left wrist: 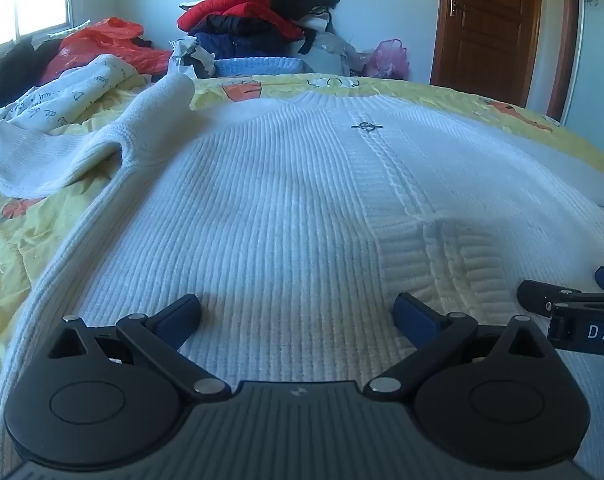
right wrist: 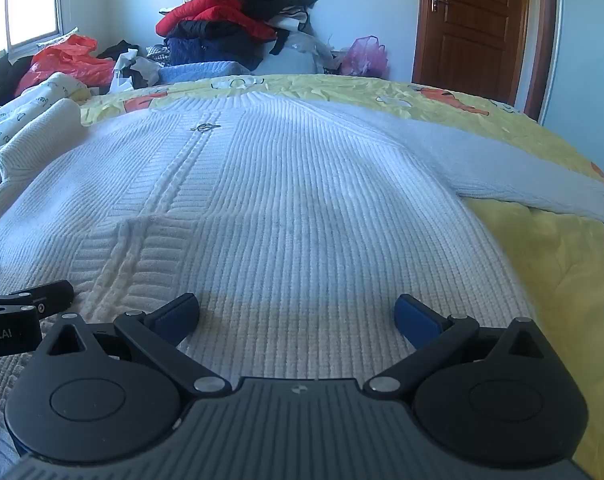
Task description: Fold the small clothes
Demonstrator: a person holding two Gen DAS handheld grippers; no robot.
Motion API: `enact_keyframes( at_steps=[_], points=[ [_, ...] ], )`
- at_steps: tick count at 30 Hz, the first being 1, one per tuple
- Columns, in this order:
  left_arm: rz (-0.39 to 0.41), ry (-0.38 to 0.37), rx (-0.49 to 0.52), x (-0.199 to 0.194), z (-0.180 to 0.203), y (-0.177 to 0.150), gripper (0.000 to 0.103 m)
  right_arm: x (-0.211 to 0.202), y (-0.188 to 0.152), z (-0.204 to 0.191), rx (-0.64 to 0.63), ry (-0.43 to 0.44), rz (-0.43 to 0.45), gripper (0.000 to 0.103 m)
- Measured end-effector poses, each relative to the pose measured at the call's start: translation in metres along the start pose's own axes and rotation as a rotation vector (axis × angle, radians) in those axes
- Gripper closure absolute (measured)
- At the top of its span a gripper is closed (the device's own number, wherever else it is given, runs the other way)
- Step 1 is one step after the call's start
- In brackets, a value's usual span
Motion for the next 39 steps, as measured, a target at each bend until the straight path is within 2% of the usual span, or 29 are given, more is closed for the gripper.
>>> enact_keyframes(
  at_steps=[3,14,22,39],
  points=[
    [0.015,0.020,0.031,0.000,0.000,0.001,0.000,0.000,0.000,0.000,0.001,0.001,0.001,0.000],
    [-0.012,-0.001,0.019,0.006,-0.011,0.005,0.000,0.000,0.000,0.000,0.000,0.000,0.002,0.000],
    [-0.003,0.017,0.050,0.001,-0.001,0.002,0.000,-0.001,-0.001,0.000,0.003,0.002,0.002,0.000],
    [0.000,0.016,0.049,0.000,0.000,0.002,0.000,-0.001,0.000,0.000,0.002,0.001,0.003,0.000]
  ],
)
Point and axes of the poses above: each gripper's, at about its wrist camera, not at the fingertips, and x roughly the way its jaws point, z to its right, y to its top, the point moved 9 cm from there along x, roughly the way its jaws point, and after that the axes turned 9 degrees about z, right-handed, at the moved point
